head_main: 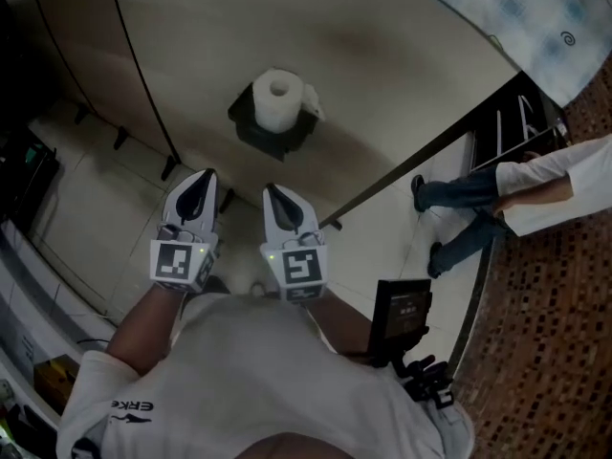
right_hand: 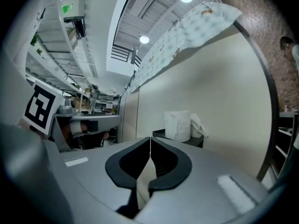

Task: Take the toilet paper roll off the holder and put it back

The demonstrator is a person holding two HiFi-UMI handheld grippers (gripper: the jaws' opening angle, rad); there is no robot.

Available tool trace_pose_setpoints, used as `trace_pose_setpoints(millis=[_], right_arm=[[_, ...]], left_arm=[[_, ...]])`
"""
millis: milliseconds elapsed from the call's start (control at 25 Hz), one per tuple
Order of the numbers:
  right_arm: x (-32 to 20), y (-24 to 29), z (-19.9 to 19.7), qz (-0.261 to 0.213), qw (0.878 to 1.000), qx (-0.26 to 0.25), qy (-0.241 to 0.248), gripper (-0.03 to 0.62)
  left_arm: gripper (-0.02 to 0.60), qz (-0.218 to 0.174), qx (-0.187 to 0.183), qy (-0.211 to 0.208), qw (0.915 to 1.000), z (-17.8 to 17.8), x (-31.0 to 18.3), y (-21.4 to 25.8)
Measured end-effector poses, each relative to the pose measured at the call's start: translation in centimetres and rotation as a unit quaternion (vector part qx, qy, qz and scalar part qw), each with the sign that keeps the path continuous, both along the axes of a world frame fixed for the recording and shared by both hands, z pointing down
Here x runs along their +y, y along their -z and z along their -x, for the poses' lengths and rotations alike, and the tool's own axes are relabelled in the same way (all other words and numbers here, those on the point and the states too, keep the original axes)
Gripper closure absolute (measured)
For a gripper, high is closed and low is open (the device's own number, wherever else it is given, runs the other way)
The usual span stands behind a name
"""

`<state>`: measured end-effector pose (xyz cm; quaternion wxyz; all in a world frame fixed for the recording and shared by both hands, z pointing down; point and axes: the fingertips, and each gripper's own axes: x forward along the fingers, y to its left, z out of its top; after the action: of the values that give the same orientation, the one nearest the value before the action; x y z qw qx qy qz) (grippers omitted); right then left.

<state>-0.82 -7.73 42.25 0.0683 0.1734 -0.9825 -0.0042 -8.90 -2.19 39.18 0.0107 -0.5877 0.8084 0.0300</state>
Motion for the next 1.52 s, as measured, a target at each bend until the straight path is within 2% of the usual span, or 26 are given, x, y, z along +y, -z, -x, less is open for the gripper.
trace_pose_setpoints(millis=[240, 440, 600, 880, 1200, 1400, 1520], right_arm=[[-2.9, -0.2, 3.2, -0.013, 0.999, 0.006, -0.043, 0.574], [-4.9, 0.7, 6.4, -0.027, 0.994, 0.012, -0.107, 0.574], [-6.0, 0.8, 8.2, -0.031, 0.984, 0.02, -0.171, 0.574], [-6.6, 1.0, 9.0, -0.033, 0.96, 0.03, -0.277, 0.574], [-6.8, 0.9, 7.3, -0.035, 0.942, 0.039, -0.33, 0.574], [-7.5, 1.4, 6.6, -0.04, 0.938, 0.038, -0.342, 0.574], [-7.8, 1.5, 6.4, -0.041, 0.938, 0.04, -0.342, 0.574]], left_arm=[[0.578, -0.011, 0.005, -0.05, 0.9987, 4.6, -3.8, -1.0], [0.578, -0.014, 0.015, -0.126, 0.9919, 8.7, -7.7, -1.3], [0.578, -0.002, 0.02, -0.196, 0.9803, 10.4, -10.7, -0.6], [0.578, -0.017, 0.029, -0.288, 0.9571, 11.8, -13.3, -0.9], [0.578, -0.03, 0.031, -0.329, 0.9433, 11.0, -15.2, -0.6], [0.578, -0.031, 0.018, -0.339, 0.94, 10.4, -15.7, -0.1], [0.578, -0.031, 0.017, -0.337, 0.9408, 10.2, -15.8, 0.1]])
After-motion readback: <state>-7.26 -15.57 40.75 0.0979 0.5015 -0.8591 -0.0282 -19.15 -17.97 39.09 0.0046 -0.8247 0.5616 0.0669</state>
